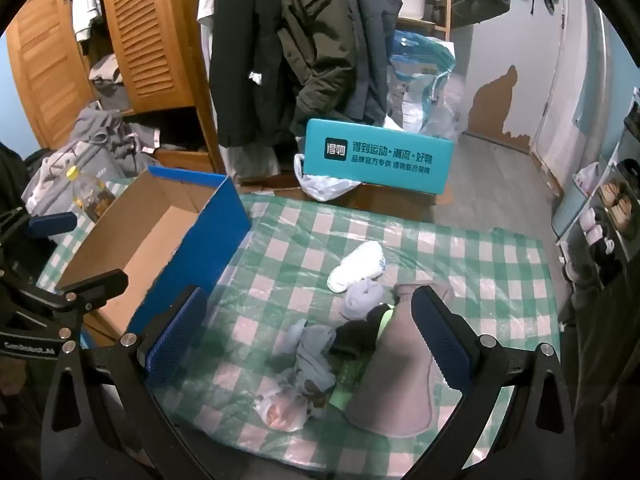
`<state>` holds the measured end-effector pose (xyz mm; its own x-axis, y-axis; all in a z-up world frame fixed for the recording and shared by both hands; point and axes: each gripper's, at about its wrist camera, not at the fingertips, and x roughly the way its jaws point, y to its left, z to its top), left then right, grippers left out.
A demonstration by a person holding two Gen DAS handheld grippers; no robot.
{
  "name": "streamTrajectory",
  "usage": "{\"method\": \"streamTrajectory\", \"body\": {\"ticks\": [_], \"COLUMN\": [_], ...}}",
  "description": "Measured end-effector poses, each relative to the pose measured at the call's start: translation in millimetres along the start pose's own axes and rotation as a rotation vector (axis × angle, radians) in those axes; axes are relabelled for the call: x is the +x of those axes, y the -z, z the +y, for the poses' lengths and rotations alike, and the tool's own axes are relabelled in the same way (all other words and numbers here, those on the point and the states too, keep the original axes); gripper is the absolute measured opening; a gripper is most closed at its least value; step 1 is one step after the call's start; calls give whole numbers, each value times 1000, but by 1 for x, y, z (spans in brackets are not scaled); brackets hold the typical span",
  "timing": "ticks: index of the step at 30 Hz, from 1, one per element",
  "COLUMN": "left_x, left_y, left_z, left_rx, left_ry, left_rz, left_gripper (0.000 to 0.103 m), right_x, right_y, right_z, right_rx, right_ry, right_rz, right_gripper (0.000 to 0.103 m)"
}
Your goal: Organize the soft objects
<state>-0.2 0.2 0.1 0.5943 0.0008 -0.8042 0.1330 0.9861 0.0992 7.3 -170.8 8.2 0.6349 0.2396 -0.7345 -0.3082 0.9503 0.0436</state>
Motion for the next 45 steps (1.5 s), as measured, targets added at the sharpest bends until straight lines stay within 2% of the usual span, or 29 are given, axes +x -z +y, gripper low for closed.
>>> {"method": "streamTrajectory", "body": {"ticks": [8,15,45], "left_x": [-1,2,1], "left_y": [8,0,3], "left_z": [-11,-9,-8], "left_rx": [16,29,33], "left_ry": [8,17,5], "left_rz": [-15,6,-5], "left_gripper": [102,102,102], "right_x": [0,-1,1], "right_y": [1,2,3], "right_z": [-1,-2,-6], "right_rx": [-4,-4,7], "right_ry": [6,5,8], "right_rz": [1,-1,10], "right_gripper": [101,101,101]}}
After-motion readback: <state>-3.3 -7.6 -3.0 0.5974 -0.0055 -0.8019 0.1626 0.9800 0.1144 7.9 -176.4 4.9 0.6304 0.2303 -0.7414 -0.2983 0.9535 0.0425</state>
